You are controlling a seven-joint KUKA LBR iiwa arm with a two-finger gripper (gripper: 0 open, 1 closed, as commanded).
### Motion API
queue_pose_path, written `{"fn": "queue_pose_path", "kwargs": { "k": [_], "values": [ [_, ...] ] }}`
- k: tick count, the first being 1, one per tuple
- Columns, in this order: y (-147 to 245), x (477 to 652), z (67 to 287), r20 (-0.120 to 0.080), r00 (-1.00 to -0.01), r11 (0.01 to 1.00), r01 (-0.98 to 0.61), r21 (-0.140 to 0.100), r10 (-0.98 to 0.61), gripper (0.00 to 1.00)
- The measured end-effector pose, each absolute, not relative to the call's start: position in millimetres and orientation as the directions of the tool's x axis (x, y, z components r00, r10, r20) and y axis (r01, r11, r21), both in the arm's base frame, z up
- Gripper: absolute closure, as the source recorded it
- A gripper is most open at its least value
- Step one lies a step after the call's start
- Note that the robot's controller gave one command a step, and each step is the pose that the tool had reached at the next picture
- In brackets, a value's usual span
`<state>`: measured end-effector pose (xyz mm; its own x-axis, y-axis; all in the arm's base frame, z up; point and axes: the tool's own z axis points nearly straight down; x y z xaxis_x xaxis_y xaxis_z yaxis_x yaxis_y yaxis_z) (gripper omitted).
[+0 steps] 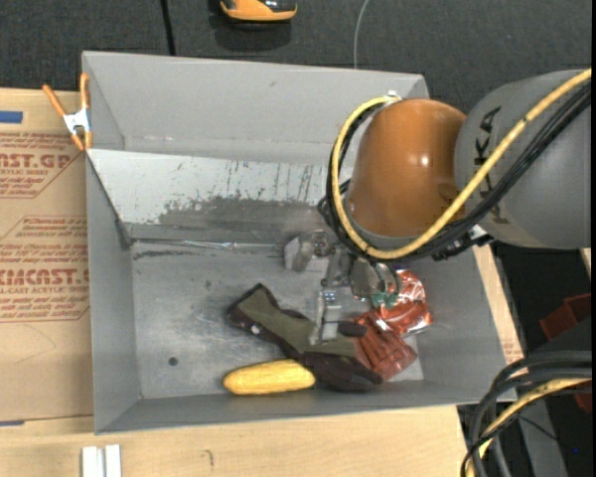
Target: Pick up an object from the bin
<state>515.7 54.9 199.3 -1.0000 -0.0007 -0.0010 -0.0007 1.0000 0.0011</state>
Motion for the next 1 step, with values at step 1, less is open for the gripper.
{"fn": "queue_pose_path", "kwargs": {
  "k": [1],
  "values": [
    [72.4, 530.7, 146.5, -0.009, -0.999, 0.999, -0.048, 0.001, -0.048, 0.0]
  ]
}}
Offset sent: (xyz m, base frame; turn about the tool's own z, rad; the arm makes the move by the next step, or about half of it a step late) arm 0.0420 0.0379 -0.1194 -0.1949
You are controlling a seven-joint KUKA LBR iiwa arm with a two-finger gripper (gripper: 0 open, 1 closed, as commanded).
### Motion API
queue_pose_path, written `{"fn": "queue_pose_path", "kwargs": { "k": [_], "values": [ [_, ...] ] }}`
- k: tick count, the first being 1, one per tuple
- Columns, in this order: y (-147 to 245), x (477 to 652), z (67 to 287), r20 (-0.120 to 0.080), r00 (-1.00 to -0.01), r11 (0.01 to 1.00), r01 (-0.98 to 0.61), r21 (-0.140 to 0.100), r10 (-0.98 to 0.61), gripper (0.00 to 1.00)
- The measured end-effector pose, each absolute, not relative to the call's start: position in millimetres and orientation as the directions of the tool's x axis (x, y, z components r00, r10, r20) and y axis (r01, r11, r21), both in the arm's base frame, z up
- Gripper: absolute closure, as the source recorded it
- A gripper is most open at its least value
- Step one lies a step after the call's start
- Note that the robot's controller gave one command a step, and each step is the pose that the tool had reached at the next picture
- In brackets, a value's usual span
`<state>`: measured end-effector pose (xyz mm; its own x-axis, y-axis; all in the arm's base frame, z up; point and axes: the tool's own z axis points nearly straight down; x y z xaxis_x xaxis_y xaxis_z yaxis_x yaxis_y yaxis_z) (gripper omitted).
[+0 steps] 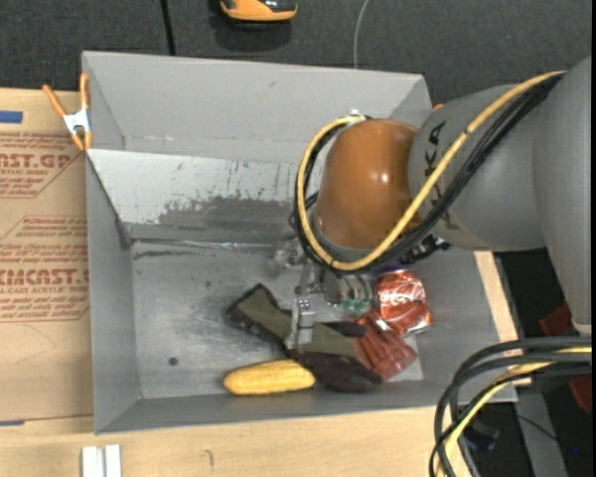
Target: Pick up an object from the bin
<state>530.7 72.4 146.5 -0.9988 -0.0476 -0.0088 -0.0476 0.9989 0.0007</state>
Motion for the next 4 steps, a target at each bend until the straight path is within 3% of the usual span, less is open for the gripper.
{"fn": "queue_pose_path", "kwargs": {
  "k": [1, 2, 3, 4],
  "values": [
    [87.5, 550.9, 95.4, -0.005, -0.984, 0.984, -0.176, 0.0, -0.176, 0.0],
    [87.9, 511.9, 70.7, -0.004, -0.996, 0.996, -0.091, 0.002, -0.091, 1.0],
    [87.9, 511.9, 70.7, -0.004, -0.996, 0.996, -0.091, 0.002, -0.091, 1.0],
    [106.7, 512.7, 232.8, -0.004, -0.99, 0.99, -0.141, 0.001, -0.141, 1.0]
  ]
}}
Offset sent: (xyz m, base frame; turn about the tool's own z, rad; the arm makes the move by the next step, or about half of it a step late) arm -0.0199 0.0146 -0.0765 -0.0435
